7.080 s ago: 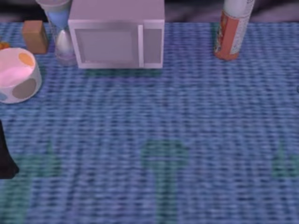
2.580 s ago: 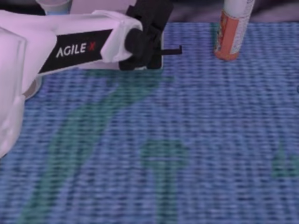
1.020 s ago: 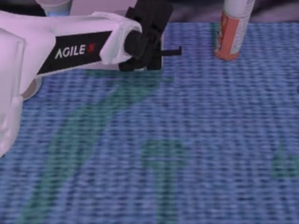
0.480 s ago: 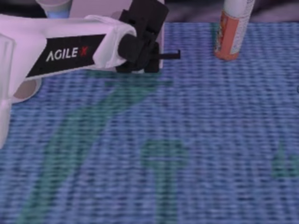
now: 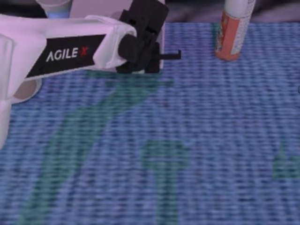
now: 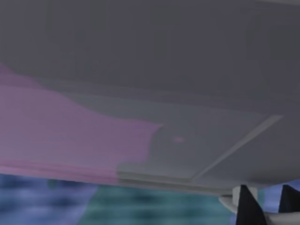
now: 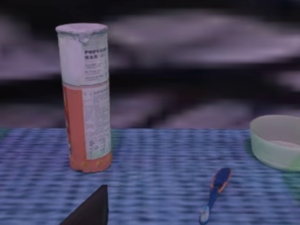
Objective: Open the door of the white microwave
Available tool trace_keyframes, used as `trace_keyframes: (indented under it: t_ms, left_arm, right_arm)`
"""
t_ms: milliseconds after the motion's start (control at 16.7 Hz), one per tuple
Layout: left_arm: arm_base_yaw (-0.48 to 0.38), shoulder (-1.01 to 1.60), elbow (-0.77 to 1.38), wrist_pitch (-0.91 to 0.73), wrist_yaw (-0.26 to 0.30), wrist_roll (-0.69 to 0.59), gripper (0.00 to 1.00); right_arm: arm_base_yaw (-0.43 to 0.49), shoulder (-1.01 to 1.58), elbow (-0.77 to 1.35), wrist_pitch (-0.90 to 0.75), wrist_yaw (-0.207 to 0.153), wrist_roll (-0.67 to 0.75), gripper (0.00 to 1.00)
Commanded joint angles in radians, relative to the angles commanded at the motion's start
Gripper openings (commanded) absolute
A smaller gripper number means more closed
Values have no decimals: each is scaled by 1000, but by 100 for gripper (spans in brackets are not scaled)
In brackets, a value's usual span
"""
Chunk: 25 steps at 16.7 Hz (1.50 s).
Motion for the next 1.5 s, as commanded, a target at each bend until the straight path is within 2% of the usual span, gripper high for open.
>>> trace_keyframes:
  t_ms: [960,1500]
  left_arm:
    - [0,0,0,0,0,0,0]
    - [9,-46,-74,46,43,58,0]
  right_arm:
    - [0,0,0,0,0,0,100]
    - [0,0,0,0,0,0,100]
